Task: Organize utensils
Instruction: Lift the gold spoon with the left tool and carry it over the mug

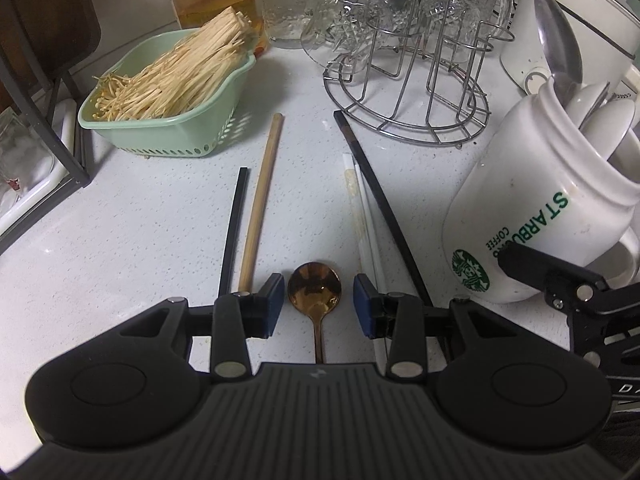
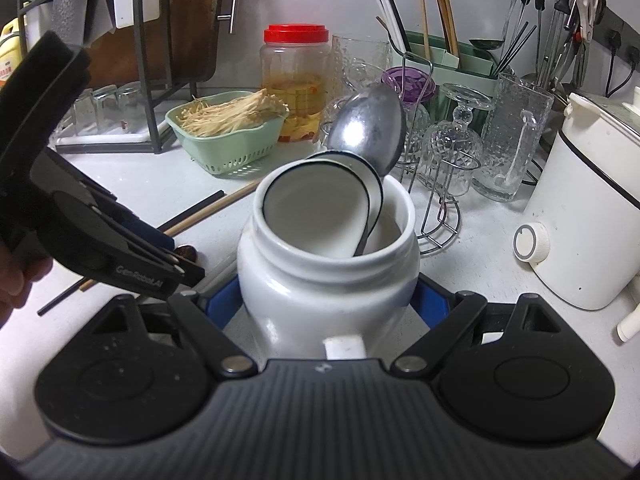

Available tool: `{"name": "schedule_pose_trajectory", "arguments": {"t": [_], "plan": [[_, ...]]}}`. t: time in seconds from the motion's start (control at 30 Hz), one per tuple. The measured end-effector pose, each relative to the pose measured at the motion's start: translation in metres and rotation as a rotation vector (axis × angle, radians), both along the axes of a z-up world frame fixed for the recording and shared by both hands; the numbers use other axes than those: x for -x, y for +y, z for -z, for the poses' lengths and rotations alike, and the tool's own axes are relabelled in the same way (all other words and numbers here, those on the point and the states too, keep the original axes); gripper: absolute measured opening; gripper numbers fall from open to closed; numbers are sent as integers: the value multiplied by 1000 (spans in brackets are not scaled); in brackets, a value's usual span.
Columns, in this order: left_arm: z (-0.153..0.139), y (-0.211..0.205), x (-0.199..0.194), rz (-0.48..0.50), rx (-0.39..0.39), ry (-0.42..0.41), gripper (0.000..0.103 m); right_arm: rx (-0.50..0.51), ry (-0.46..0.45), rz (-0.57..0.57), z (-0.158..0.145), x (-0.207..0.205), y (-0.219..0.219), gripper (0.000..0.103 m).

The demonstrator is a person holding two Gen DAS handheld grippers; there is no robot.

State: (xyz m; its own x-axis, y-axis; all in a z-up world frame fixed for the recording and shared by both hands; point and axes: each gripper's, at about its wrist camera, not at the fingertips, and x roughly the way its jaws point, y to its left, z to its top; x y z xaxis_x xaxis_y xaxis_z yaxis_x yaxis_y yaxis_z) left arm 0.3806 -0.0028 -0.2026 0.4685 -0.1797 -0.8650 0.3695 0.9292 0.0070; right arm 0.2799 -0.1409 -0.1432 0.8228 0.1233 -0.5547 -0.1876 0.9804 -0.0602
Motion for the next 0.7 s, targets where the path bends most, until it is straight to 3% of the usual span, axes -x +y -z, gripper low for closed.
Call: {"name": "schedule_pose_trajectory", "arguments": {"t": [0.27, 0.4, 0.7], "plan": [[1, -1, -2, -6, 6, -2, 43, 0, -1, -9, -1, -1, 0, 91], [0, -3, -1, -6, 4, -2, 34, -1, -1, -11, -1, -1, 0, 91], [-4, 1, 4, -47, 16, 0, 33, 4, -2, -17, -1, -1, 0, 91]]}}
